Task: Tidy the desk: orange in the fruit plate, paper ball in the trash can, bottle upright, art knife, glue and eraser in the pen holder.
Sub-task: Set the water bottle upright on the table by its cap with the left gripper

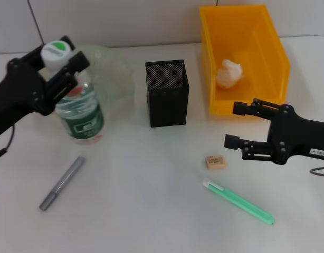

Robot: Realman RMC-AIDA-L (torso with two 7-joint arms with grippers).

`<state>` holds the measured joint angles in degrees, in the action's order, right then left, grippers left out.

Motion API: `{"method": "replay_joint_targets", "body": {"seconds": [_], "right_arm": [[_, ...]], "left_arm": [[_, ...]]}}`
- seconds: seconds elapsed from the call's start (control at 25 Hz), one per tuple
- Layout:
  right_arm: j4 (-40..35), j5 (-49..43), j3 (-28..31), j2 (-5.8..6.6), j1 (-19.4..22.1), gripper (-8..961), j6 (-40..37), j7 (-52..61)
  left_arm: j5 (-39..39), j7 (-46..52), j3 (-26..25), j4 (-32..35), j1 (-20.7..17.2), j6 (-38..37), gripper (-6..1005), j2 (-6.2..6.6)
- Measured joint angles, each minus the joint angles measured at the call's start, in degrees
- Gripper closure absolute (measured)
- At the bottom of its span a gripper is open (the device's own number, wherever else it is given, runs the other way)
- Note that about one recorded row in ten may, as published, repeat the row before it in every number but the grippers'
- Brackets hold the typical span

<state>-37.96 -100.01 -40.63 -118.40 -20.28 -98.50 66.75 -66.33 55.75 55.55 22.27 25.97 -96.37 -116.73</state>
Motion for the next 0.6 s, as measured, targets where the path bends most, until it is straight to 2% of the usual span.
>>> {"method": "replay_joint_targets", "body": {"seconds": [0.12,0.2,0.24,0.28,0.4,0.6], "right_arm": [[0.1,0.0,0.3,0.01,0.6,119,0.1,0.0],[0.2,0.0,0.3,0.01,0.7,119,0.2,0.0],[0.2,0.0,0.3,0.01,0.7,119,0.3,0.0],[0.2,-0.1,0.3,0.01,0.7,119,0.4,0.0],[0.2,-0.1,0.3,0.01,0.6,119,0.9,0.1],[0.2,-0.2,0.3,0.01,0.3,119,1.2,0.1]], "left_arm": [[0.0,0.0,0.0,0.0,0.0,0.0,555,0.0],[-0.1,-2.3,-0.5,0.0,-1.0,0.7,555,0.33],[-0.1,-8.2,-1.0,-0.1,-3.4,2.8,555,0.54],[-0.1,-8.2,-1.0,-0.1,-3.4,2.8,555,0.54],[-0.2,-11.2,-1.1,-0.1,-4.8,4.8,555,0.08],[-0.2,-12.5,-1.1,-0.5,-4.9,6.5,554,-0.37]]}}
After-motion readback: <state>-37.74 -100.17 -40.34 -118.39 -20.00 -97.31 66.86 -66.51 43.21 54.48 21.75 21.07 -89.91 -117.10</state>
